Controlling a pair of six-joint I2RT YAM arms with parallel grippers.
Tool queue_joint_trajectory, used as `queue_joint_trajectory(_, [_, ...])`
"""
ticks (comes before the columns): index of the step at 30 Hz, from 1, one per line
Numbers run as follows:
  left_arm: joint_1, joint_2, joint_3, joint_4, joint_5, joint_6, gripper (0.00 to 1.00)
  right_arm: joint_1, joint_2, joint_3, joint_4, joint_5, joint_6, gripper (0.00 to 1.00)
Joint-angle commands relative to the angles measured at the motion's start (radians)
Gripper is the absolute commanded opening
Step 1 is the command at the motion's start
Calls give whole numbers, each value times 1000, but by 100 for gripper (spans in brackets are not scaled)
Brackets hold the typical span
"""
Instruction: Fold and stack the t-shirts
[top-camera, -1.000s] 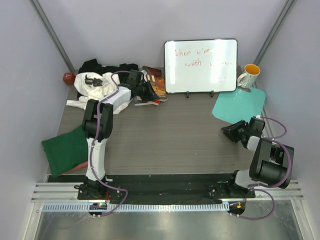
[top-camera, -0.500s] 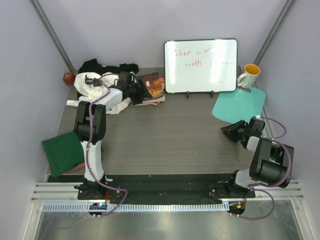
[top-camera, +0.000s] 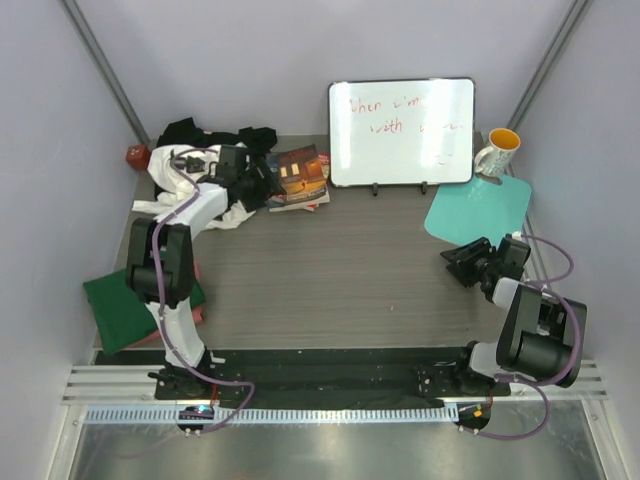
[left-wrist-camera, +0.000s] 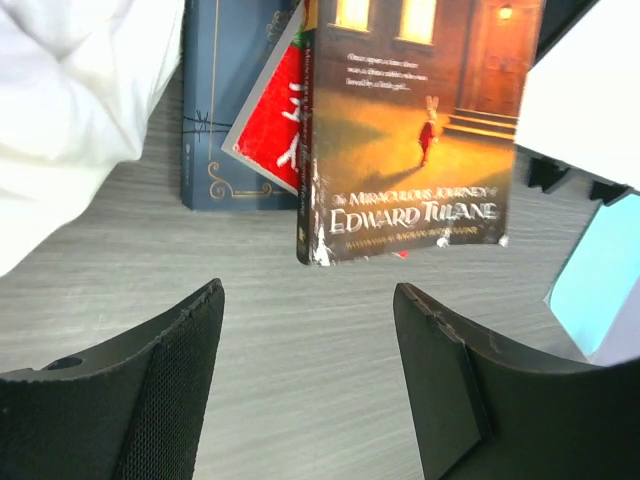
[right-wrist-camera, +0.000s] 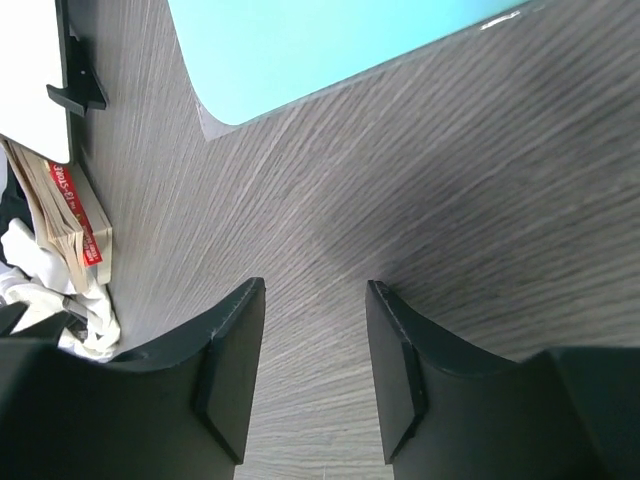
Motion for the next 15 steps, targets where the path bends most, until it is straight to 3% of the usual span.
queue_joint_trajectory(1, [2,-127,-39,4,-53,6,69,-1,-72,-4,-34,15,2,53])
queue_joint_trajectory(9, [-15,-328,-246,66,31,-14,70,8,-258,-28,-83,28,26,55])
queue_joint_trajectory(15, [-136,-315,-347,139,66,-12,70,49,-238,-32,-48,8,49,54])
